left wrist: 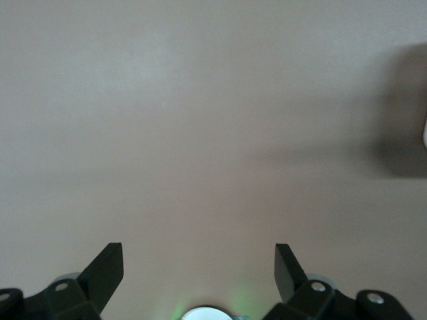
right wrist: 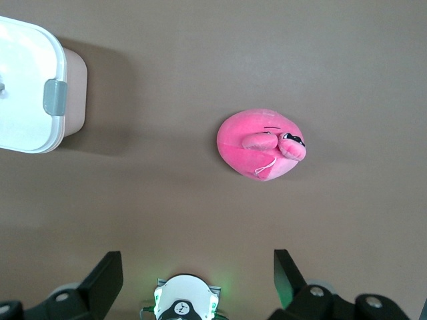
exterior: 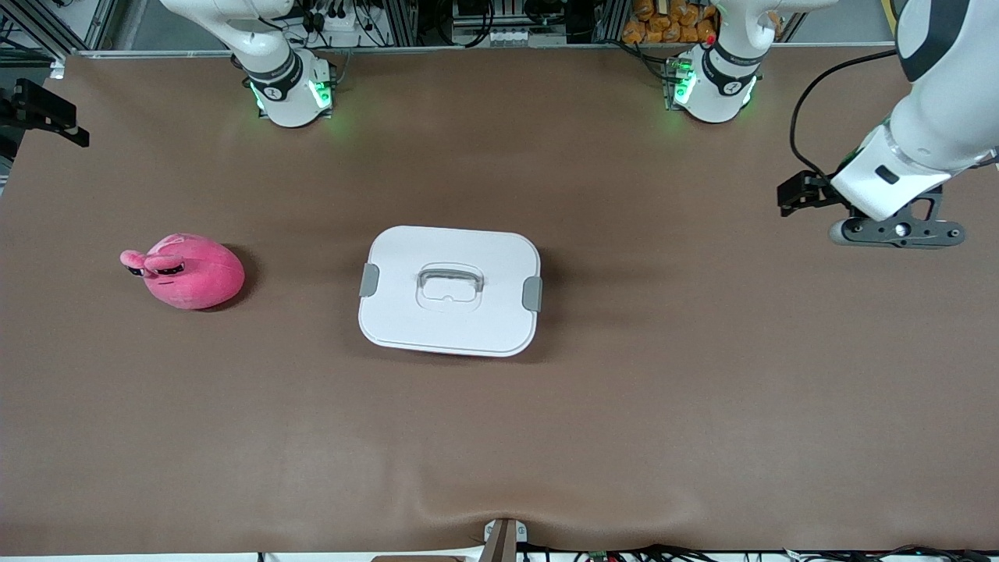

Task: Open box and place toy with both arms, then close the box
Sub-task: 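Reach the left gripper toward the handle on the white box lid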

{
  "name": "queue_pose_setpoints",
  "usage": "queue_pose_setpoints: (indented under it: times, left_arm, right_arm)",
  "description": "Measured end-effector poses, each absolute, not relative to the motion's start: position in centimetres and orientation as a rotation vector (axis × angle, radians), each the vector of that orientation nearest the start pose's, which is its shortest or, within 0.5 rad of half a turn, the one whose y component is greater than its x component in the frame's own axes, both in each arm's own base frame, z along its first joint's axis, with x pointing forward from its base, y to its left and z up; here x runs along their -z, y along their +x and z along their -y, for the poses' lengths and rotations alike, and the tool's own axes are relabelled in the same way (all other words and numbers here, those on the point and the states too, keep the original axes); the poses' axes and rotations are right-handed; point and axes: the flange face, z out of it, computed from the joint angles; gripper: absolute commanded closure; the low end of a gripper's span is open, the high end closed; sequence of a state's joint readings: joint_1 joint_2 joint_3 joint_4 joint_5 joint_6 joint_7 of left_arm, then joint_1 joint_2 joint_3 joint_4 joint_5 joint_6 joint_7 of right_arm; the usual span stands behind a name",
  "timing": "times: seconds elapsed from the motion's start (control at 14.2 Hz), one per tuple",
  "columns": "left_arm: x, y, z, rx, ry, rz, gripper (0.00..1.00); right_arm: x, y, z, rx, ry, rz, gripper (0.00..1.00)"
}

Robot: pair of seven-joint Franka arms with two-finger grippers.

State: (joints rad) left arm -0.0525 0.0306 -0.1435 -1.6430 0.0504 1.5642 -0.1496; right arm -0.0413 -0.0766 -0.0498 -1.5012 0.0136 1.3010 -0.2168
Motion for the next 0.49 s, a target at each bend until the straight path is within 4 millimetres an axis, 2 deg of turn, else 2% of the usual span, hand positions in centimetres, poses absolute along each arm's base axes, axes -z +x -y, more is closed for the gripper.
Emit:
queue_pose_setpoints:
  times: [0.14, 0.21, 0.49]
  left_arm:
    - [-57.0, 54.4, 12.5, -0.197, -3.131, 0.049, 0.00]
    - [-56.9, 54.2, 14.2, -0.212, -3.145, 0.130, 0.00]
    - [-55.7, 52.9, 23.3, -0.264, -3.121, 0.394, 0.00]
  right_arm:
    - [-67.5, 49.8, 4.5, -0.186, -3.094, 0.199, 0.00]
    - [-67.5, 49.8, 4.5, -0.186, -3.094, 0.199, 0.00]
    - [-67.5, 49.8, 4.5, -0.186, -3.094, 0.198, 0.00]
